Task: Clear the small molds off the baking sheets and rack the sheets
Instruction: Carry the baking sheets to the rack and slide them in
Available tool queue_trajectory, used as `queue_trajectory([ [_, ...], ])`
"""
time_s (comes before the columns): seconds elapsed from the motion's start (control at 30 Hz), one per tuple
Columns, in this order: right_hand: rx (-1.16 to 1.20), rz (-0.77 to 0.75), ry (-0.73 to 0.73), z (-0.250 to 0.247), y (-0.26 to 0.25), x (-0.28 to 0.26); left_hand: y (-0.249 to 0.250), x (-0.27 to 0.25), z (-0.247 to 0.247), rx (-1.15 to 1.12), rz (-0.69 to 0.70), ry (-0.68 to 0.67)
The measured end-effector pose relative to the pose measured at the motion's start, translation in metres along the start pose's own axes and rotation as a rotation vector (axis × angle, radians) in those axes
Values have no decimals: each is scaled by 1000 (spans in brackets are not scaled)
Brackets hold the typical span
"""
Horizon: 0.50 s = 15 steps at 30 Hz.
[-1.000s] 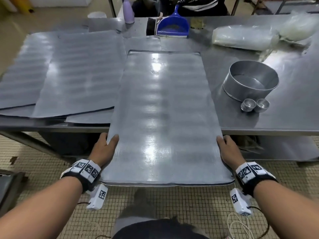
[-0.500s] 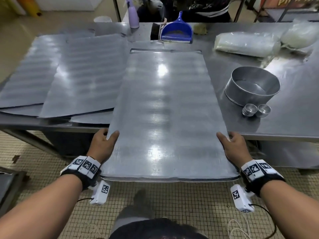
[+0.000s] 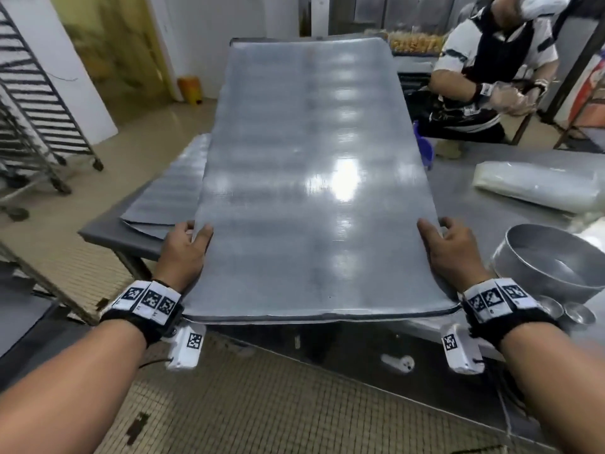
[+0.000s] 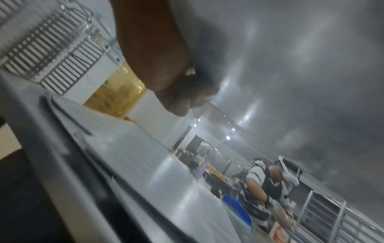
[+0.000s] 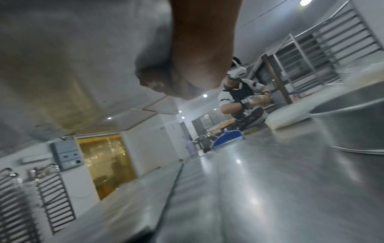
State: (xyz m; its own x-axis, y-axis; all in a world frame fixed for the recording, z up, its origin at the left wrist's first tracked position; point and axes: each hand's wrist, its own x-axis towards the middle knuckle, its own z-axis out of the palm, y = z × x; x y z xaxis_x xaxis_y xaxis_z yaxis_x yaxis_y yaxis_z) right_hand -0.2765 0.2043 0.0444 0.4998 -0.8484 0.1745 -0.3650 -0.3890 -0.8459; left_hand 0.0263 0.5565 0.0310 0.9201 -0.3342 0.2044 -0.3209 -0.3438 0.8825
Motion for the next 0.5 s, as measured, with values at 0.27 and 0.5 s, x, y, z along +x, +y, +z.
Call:
queue_trajectory([
  [0.27,148,-223,-90,111,-141,38,1,63,-147,73,64,274],
  [0.5,223,-416,-250,235,-252,47,-18,83,-275,24,44,483],
])
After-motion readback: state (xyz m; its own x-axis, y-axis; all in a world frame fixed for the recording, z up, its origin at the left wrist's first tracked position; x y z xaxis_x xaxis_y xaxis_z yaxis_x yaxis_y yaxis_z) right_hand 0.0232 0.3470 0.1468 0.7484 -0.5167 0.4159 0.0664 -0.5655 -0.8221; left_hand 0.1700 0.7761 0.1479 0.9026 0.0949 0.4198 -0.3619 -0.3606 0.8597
